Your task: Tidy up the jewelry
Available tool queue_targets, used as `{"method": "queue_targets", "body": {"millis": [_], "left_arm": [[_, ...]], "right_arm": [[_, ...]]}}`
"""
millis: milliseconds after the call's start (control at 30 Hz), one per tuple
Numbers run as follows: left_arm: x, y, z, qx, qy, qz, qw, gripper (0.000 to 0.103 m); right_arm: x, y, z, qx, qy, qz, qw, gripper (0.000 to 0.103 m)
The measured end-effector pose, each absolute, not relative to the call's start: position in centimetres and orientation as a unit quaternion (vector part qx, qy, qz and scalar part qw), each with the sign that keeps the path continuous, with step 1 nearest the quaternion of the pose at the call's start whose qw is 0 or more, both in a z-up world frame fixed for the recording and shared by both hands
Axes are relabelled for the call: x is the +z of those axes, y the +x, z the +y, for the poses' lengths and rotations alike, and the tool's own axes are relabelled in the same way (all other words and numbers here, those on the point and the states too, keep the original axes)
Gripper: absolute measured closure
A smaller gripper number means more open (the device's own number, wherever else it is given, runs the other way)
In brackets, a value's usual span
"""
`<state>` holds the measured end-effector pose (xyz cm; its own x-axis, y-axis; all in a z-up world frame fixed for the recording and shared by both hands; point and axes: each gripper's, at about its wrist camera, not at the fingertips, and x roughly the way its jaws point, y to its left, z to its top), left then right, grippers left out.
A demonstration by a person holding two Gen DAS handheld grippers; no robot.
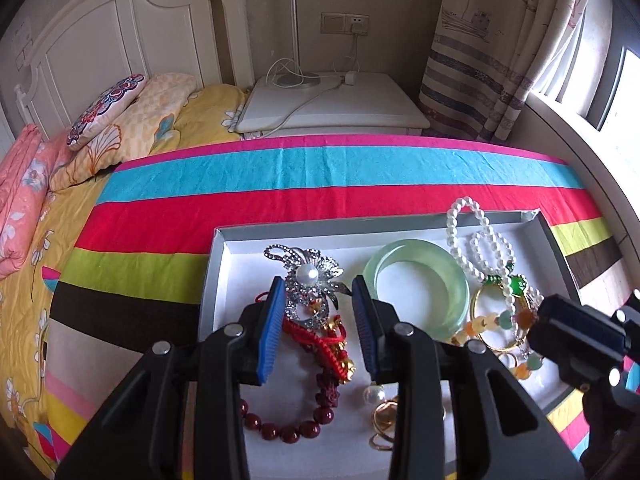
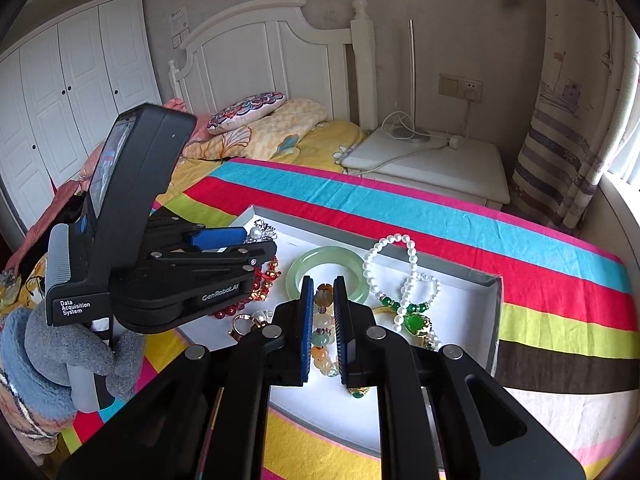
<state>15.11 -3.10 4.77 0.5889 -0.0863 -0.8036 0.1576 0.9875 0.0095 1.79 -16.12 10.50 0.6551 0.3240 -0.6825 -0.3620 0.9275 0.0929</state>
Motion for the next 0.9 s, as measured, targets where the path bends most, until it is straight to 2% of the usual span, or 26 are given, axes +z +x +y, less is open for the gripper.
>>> {"method": "queue_targets", "body": {"millis": [200, 300, 367, 433, 567, 667, 833, 900], "left_arm": [[3.8, 16.0, -2.7, -0.063, 0.030, 0.456, 0.887, 0.069], [4.0, 15.7, -2.5, -0.071, 0.026, 0.452, 0.889, 0.055], [4.4, 15.4, -2.5, -0.071, 0.021, 0.443, 0.894, 0.041], [5.1, 15.1, -2.5, -0.075, 0.017, 0.435, 0.897, 0.037], [7.1, 13.7, -2.8, -0.075, 0.024, 0.408, 0.910, 0.018], [8.8, 12.1, -3.0, -0.072, 0.042, 0.376, 0.923, 0.007], [11.5, 8.6, -3.2, -0.060, 0.068, 0.321, 0.943, 0.002], [12.2, 7.1, -3.1, -0.053, 0.074, 0.306, 0.948, 0.002]], "right_arm": [[8.8, 2.9, -15.3, 0.187, -0.023, 0.386, 0.903, 0.092], [8.6, 3.0, -15.7, 0.199, -0.006, 0.390, 0.899, 0.090], [8.8, 2.9, -16.1, 0.199, 0.002, 0.388, 0.900, 0.079], [9.2, 2.7, -16.5, 0.199, 0.014, 0.383, 0.902, 0.066], [11.1, 1.7, -17.8, 0.199, 0.036, 0.362, 0.910, 0.065], [13.0, 0.4, -19.0, 0.194, 0.038, 0.339, 0.919, 0.062], [15.5, -2.8, -21.4, 0.172, 0.039, 0.299, 0.938, 0.037], [15.9, -4.0, -22.4, 0.158, 0.041, 0.289, 0.943, 0.032]]}}
